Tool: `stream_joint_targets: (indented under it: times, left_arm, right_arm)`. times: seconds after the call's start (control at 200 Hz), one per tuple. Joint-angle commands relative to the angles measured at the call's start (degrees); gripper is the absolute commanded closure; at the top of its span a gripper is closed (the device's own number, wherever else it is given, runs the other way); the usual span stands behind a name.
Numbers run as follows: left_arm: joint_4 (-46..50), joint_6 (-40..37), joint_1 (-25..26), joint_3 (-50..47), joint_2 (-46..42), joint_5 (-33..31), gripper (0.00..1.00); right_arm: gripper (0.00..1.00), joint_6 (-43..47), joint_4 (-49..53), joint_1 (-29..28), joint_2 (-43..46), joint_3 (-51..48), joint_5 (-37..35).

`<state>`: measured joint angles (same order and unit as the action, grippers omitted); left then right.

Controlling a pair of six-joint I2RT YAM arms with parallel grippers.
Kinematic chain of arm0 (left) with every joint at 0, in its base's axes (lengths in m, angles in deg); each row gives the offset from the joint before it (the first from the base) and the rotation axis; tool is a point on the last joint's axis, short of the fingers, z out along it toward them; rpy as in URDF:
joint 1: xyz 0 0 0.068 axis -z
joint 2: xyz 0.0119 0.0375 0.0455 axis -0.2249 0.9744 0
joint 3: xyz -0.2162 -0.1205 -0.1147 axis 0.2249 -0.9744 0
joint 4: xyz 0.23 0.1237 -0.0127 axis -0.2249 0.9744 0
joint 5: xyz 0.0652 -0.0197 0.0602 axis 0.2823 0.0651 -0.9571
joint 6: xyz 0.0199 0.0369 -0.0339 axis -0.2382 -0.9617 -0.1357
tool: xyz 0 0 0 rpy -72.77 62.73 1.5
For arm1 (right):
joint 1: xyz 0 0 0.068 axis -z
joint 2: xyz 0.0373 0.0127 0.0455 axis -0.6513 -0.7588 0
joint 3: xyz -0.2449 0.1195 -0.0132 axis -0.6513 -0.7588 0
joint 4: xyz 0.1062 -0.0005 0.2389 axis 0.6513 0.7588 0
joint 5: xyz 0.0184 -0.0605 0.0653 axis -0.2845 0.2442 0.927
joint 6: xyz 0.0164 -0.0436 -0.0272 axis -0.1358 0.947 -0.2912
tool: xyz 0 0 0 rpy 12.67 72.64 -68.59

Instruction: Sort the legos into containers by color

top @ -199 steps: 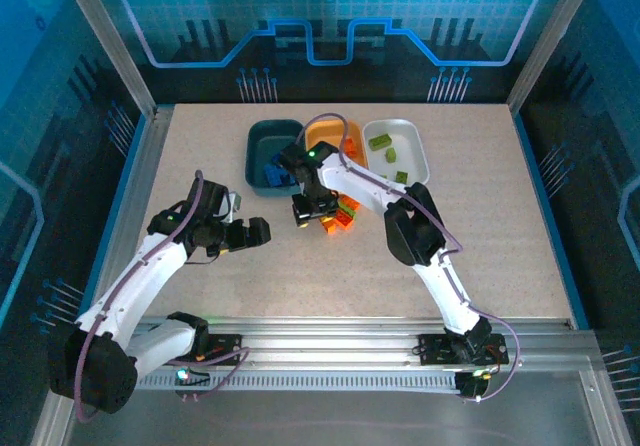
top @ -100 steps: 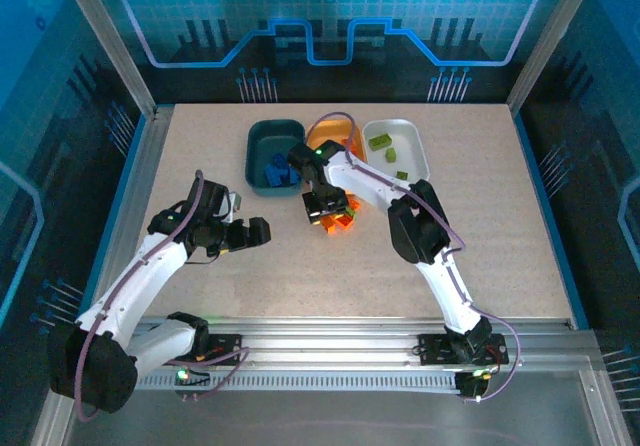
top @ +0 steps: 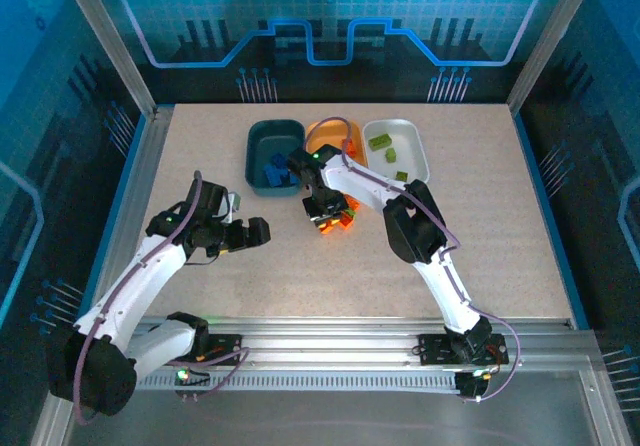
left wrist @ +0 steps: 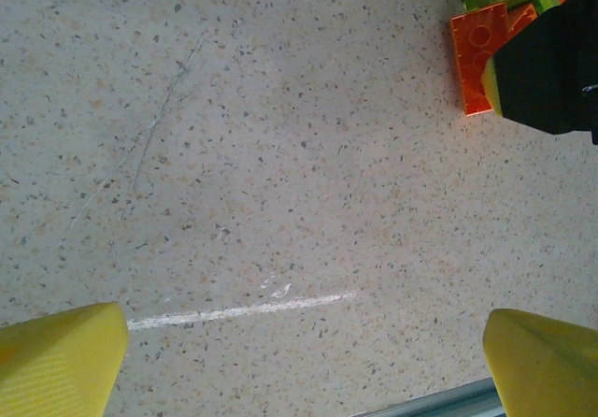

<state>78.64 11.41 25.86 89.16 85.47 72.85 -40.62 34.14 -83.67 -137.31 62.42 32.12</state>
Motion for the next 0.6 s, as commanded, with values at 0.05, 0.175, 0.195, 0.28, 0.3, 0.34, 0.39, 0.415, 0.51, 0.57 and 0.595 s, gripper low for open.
stream_joint_targets:
  times: [0.05, 0.175, 0.195, 0.28, 0.3, 0.34, 0.39, 0.415, 0.51, 0.57, 0.595]
  left_arm:
    - [0.6, 1.54, -0.38, -0.92, -0.93, 0.68, 0.01]
    - [0.21, 1.65, -0.47, -0.97, -0.75, 0.76, 0.01]
    - [0.12, 1.64, -0.49, -0.99, -0.67, 0.8, 0.01]
    - [0.04, 1.53, -0.47, -0.82, -0.57, 0.88, 0.01]
    - [0.05, 1.5, -0.47, -0.73, -0.52, 0.8, 0.01]
    - [0.04, 1.43, -0.47, -0.65, -0.44, 0.87, 0.01]
    - [-0.12, 1.35, -0.47, -0.65, -0.32, 0.9, 0.01]
    - [-0.17, 1.34, -0.47, -0.7, -0.23, 0.88, 0.01]
    - [-0.63, 1.38, -0.47, -0.54, 0.28, 1.15, 0.01]
    - [-0.83, 1.36, -0.48, -0.45, 0.52, 1.24, 0.01]
    - [-0.93, 1.41, -0.49, -0.33, 0.64, 1.22, 0.01]
  right_arm:
    - [0.86, -0.04, 0.57, -0.74, -1.1, 0.25, -0.1]
    - [0.91, 0.01, 0.36, -0.58, -0.05, 0.32, 0.7]
    - [0.92, -0.14, 0.44, -0.6, -0.02, 0.34, 0.83]
    - [0.94, -0.91, 0.57, -0.61, 0.84, 0.45, 1.44]
    - [0.95, -1.07, 0.5, -0.59, 0.84, 0.43, 1.49]
    - [0.96, -1.44, 0.31, -0.53, 3.36, 0.24, 1.6]
    - [0.97, -1.83, 0.34, -0.44, 4.5, 0.26, 1.73]
    - [0.97, -1.96, 0.32, -0.31, 4.94, 0.26, 1.91]
    - [0.98, -2.65, 0.4, 0.47, 6.97, 0.26, 3.2]
    - [0.98, -3.05, 0.32, 1.04, 8.24, 0.26, 4.0]
    - [0.98, -3.2, 0.3, 1.31, 8.81, 0.33, 4.46]
